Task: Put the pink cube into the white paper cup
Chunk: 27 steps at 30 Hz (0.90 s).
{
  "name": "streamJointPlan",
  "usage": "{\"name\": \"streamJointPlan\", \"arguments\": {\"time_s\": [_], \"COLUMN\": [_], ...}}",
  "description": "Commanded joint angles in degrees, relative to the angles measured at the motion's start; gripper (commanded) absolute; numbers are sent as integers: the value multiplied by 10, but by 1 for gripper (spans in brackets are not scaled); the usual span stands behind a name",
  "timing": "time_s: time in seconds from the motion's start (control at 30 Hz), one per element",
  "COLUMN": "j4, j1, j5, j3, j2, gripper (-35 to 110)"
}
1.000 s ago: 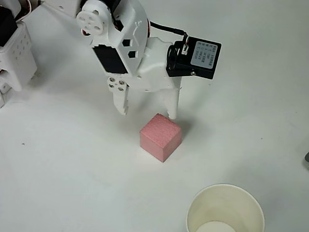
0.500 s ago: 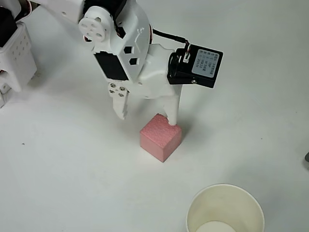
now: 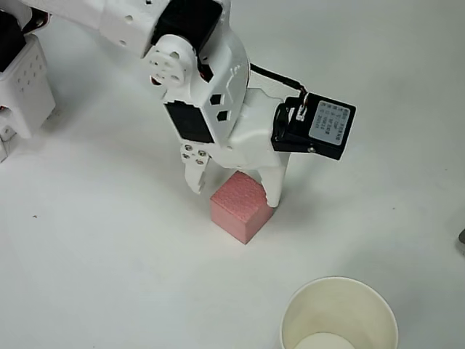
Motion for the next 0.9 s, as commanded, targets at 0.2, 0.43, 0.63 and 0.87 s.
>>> {"name": "streamJointPlan", "arguments": {"time_s": [0.2,0.43,0.63,0.87], "j4": [-2,-2,-2,1], "j1": [-6,-6,-7,-7], "j5": [-3,2,3,1], "j3": [-51,-49,-49,-58], "j2": [1,-1,-1,7], "gripper": [44,31,10,6]}}
